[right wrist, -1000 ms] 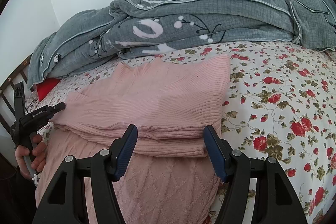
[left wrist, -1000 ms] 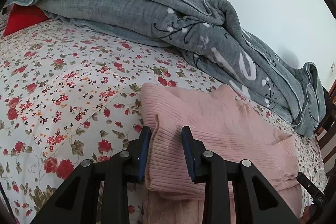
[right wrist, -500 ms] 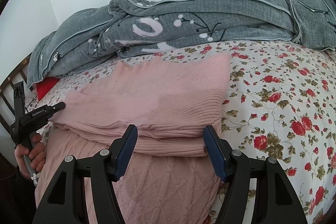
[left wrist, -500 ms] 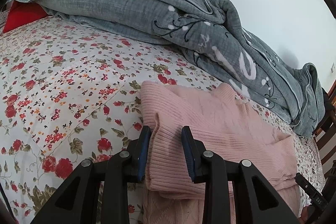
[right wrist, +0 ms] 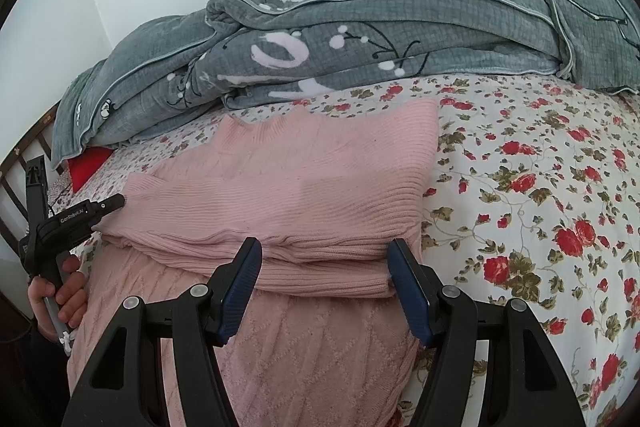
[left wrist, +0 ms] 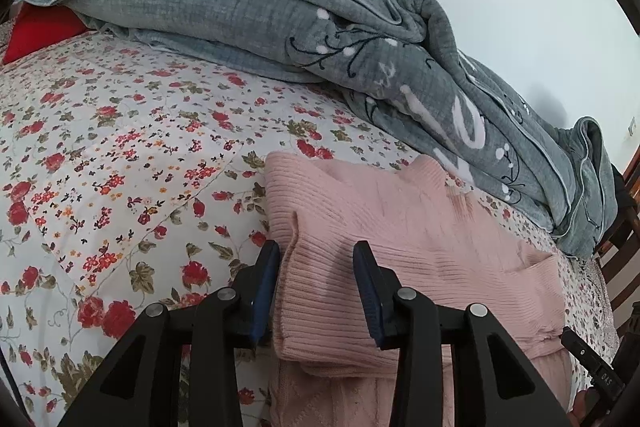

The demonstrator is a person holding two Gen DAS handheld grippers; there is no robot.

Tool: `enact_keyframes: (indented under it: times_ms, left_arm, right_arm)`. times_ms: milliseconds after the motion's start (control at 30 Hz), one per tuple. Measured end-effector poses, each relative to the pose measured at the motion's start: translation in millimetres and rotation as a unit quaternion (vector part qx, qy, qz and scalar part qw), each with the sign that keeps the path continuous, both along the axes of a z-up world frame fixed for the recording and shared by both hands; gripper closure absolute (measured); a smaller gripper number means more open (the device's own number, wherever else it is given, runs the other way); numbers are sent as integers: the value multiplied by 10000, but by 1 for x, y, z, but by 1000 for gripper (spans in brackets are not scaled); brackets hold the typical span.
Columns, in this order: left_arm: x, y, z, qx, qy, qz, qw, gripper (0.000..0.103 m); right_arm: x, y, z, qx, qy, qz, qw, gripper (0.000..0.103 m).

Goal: Fold small clothes

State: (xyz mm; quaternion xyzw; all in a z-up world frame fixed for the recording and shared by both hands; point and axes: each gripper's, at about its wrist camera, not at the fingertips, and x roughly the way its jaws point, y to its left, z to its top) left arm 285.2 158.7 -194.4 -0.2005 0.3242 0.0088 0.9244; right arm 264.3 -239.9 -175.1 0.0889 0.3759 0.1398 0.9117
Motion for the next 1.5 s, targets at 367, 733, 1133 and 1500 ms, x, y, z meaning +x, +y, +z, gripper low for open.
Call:
enact_keyframes:
  times_ms: [367,733,1133,1500]
  left_arm:
    - [-14,-3,17,119,-560,-69,9983,96]
    - [0,2,4,-93,-60,-52,9999,95]
    - [-8,6,31,-599,-849,-93,9945,97]
    - [16,11,1,-637,275,122,9975,95]
  right_arm:
    - [0,0,0,4,10,2,10000,39]
    - [0,0,0,-3,20,4,10000,39]
    - [-1,-1,-1,-4,36,-31,10000,39]
    - [-1,-1,4,-45,26,-160,9999,39]
